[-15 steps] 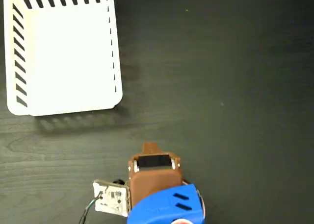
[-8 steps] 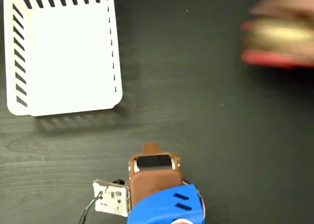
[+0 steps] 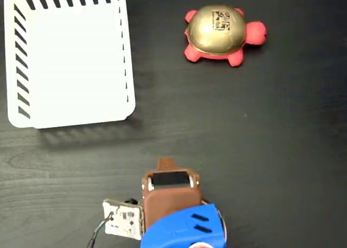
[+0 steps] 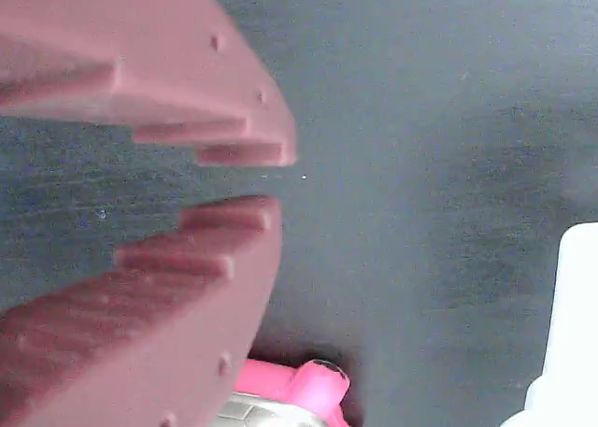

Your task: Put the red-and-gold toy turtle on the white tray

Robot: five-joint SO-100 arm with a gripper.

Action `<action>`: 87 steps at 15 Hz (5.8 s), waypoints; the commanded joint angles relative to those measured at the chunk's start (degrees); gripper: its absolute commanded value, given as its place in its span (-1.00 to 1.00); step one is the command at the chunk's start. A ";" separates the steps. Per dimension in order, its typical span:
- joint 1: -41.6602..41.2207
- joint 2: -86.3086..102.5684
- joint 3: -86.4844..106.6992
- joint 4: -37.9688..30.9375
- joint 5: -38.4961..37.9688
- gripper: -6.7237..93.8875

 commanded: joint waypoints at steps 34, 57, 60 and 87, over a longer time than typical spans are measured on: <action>9.76 -57.30 -39.55 -11.16 -10.90 -0.86; 16.35 -131.40 -122.08 18.72 -16.35 0.43; 16.00 -135.70 -127.44 21.18 -14.41 0.43; 19.07 -124.10 -122.70 14.50 -7.73 -0.86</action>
